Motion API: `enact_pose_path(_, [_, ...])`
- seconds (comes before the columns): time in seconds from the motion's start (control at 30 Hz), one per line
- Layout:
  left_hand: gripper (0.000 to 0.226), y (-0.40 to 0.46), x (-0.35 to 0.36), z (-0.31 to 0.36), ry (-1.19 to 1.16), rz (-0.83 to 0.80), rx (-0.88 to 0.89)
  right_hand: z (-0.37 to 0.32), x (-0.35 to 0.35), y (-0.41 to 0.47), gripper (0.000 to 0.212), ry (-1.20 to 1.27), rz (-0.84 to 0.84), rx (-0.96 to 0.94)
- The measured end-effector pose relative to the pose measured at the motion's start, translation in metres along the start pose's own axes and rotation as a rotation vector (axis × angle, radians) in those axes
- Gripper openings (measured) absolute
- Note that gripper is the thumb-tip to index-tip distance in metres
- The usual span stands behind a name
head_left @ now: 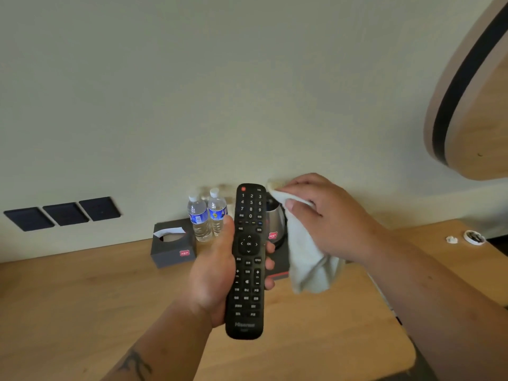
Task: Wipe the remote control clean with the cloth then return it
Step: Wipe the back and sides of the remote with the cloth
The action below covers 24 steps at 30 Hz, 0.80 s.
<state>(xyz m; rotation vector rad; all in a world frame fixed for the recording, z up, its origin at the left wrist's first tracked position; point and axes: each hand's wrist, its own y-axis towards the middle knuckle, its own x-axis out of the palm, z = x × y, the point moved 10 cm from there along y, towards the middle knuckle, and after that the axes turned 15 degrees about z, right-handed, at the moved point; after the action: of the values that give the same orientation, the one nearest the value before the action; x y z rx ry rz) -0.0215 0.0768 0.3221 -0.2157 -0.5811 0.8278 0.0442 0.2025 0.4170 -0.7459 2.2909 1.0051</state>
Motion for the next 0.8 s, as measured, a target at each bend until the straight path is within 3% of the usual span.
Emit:
enact_pose_path(0.13, [0.070, 0.005, 0.006, -0.002, -0.033, 0.026, -0.005, -0.016, 0.015, -0.015, 0.029, 0.078, -0.015, 0.047])
enact_pose_path(0.37, [0.070, 0.010, -0.009, -0.001, -0.018, 0.177, 0.028, -0.024, 0.028, -0.043, 0.028, 0.007, -0.074, 0.030])
enact_pose_path(0.6, [0.069, 0.023, -0.029, 0.000, -0.127, 0.271, 0.034, -0.010, 0.039, -0.068, 0.022, 0.231, -0.215, 0.237])
enact_pose_path(0.7, [0.070, 0.027, -0.027, 0.000, -0.209, 0.230, -0.002, -0.012, 0.039, -0.079, 0.019, 0.275, -0.278, 0.234])
enact_pose_path(0.8, [0.067, 0.035, -0.041, 0.007, -0.264, 0.294, 0.029, -0.016, 0.040, -0.090, 0.022, 0.265, -0.367, 0.180])
